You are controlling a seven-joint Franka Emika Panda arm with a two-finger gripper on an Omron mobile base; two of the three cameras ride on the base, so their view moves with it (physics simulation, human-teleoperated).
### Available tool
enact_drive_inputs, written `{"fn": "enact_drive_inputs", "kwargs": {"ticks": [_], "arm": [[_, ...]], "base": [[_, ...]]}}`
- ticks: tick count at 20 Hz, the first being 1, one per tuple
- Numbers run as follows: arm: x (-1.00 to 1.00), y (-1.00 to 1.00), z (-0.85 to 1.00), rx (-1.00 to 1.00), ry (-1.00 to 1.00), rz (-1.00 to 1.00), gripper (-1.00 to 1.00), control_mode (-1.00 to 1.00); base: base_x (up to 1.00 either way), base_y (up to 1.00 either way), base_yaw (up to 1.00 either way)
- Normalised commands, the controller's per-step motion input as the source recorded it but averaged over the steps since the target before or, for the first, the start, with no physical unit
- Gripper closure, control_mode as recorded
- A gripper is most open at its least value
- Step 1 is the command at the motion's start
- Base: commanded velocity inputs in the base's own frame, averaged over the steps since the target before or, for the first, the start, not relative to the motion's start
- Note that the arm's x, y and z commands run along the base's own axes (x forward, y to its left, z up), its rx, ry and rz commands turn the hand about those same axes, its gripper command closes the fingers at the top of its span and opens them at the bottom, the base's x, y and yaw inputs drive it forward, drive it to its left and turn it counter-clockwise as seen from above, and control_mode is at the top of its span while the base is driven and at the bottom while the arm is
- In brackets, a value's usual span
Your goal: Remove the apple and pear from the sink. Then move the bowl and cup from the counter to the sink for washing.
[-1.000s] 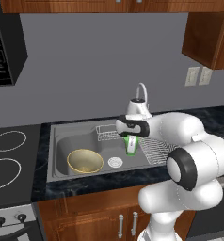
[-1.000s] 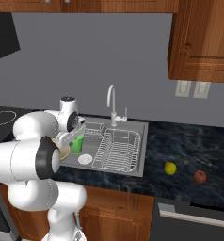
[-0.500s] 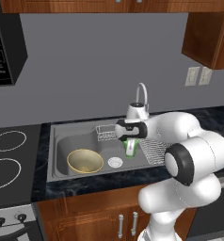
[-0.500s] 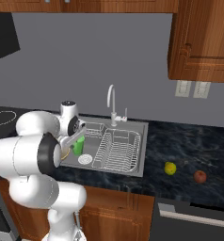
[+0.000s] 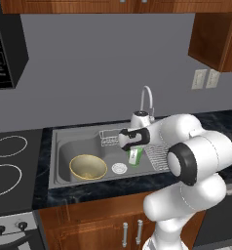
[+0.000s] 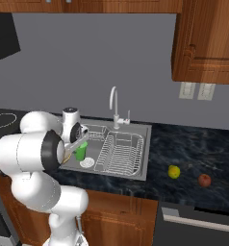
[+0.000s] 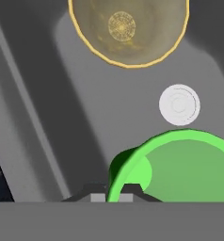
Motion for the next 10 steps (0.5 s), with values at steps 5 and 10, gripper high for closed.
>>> {"fn": "enact_drive_inputs", "kwargs": {"ticks": [5,10], "arm": [[0.10,0.02,-0.20,0.00,0.00,-0.04,1.00,-1.00],[0.09,0.04,-0.18,0.00,0.00,-0.04,1.00,-1.00]], "base": [[0.00,0.00,0.00],[0.00,0.00,0.00]]}}
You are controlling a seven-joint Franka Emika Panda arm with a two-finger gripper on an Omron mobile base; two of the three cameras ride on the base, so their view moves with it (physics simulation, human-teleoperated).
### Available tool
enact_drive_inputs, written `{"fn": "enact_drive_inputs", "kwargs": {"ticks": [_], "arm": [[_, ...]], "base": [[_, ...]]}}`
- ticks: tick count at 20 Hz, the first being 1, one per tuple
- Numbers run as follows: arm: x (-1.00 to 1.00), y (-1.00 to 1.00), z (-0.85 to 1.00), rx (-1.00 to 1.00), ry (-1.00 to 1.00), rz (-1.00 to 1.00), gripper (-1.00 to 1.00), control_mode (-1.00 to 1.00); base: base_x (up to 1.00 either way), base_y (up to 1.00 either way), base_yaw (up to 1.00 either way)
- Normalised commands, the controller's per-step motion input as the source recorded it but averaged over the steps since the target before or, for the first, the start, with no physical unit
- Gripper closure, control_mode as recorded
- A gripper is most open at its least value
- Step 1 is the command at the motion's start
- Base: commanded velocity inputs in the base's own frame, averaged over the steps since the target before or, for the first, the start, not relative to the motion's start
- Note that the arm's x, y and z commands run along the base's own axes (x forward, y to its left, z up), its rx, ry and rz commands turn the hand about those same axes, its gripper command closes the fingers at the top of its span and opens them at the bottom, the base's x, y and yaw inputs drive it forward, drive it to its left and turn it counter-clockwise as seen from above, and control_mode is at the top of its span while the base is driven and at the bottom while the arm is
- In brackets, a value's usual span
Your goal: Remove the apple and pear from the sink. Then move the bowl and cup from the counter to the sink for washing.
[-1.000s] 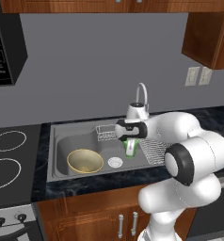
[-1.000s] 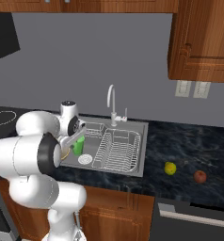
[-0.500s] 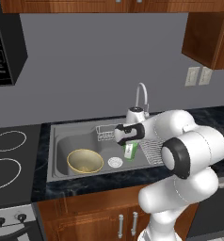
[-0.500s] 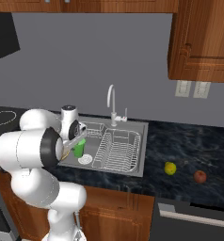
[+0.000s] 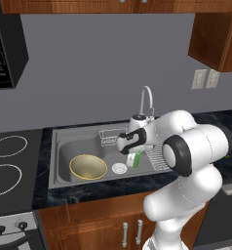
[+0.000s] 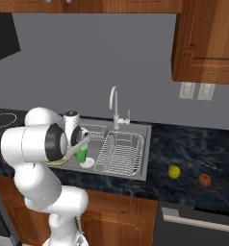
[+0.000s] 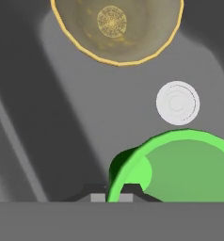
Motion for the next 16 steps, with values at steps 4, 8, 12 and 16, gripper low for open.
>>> {"fn": "enact_drive_inputs", "kwargs": {"ticks": [4,8,12,16], "arm": [[0.07,0.03,-0.18,0.00,0.00,-0.04,1.00,-1.00],[0.10,0.03,-0.19,0.00,0.00,-0.04,1.00,-1.00],[0.13,0.00,-0.17,0.00,0.00,-0.03,1.00,-1.00],[0.15,0.00,-0.17,0.00,0.00,-0.02,1.00,-1.00]], "base": [[0.00,0.00,0.00],[0.00,0.00,0.00],[0.00,0.00,0.00],[0.00,0.00,0.00]]}}
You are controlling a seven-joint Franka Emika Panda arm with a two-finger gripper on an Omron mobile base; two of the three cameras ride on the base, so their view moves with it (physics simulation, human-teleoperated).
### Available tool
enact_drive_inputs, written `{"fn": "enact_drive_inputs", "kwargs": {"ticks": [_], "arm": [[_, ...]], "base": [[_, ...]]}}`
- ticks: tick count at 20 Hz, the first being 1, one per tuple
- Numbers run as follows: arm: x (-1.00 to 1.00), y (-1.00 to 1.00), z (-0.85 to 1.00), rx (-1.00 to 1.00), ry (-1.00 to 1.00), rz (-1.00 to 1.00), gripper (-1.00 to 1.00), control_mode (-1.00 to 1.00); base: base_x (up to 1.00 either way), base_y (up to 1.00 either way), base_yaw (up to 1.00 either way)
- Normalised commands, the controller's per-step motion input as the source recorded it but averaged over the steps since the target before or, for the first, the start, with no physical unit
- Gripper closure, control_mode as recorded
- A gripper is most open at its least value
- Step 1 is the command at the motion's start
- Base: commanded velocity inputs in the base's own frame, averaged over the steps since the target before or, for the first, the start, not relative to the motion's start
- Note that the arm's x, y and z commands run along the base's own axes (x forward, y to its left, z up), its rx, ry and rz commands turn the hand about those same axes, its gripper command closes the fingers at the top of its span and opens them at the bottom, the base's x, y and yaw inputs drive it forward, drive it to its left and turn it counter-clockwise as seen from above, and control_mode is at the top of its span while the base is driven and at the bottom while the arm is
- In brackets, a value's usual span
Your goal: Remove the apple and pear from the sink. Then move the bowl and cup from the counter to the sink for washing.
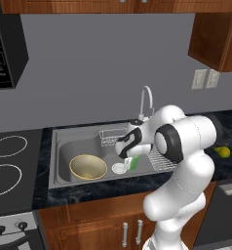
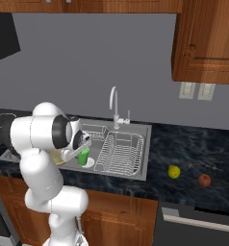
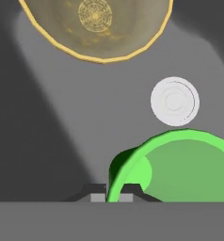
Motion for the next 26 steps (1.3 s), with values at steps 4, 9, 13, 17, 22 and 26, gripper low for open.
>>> {"fn": "enact_drive_inputs", "kwargs": {"ticks": [4,9,13,17,22,26], "arm": [[0.14,0.00,-0.17,0.00,0.00,-0.01,1.00,-1.00],[0.12,0.00,-0.18,0.00,0.00,-0.02,1.00,-1.00],[0.14,0.00,-0.15,0.00,0.00,-0.01,1.00,-1.00],[0.12,0.00,-0.17,0.00,0.00,-0.01,1.00,-1.00],[0.08,0.00,-0.17,0.00,-0.01,-0.01,1.00,-1.00],[0.05,0.00,-0.18,0.00,-0.02,-0.01,1.00,-1.00]], "base": [[0.00,0.00,0.00],[0.00,0.00,0.00],[0.00,0.00,0.00],[0.00,0.00,0.00],[0.00,0.00,0.00],[0.00,0.00,0.00]]}}
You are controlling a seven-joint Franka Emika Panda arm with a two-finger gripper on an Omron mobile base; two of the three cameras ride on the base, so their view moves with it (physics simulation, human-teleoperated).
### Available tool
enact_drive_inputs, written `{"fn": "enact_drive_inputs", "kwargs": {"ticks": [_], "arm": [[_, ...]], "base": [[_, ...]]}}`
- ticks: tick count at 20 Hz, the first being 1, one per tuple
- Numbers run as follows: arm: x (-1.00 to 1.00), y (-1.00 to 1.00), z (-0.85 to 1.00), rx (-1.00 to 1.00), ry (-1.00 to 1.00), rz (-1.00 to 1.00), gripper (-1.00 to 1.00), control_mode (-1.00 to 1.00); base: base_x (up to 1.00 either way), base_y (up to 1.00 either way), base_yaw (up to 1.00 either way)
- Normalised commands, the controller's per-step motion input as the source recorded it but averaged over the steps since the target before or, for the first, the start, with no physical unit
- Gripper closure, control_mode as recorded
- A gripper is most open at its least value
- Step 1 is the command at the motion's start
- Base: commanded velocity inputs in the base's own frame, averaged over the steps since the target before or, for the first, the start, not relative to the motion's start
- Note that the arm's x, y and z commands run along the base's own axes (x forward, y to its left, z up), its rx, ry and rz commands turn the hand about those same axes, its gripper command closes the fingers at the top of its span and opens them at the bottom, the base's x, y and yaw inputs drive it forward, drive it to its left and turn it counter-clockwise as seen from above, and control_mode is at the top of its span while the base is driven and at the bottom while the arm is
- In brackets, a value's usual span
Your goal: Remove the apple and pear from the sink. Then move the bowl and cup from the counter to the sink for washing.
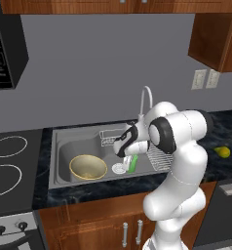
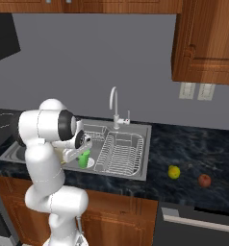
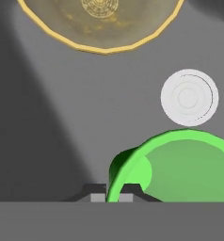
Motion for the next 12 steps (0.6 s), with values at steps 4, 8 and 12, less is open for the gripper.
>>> {"fn": "enact_drive_inputs", "kwargs": {"ticks": [4,8,12], "arm": [[0.03,0.00,-0.20,0.00,-0.05,-0.01,1.00,-1.00],[0.00,0.00,-0.22,0.00,-0.10,-0.01,1.00,-1.00],[0.00,0.00,-0.22,0.00,-0.11,-0.02,1.00,-1.00]], "base": [[0.00,0.00,0.00],[0.00,0.00,0.00],[0.00,0.00,0.00]]}}
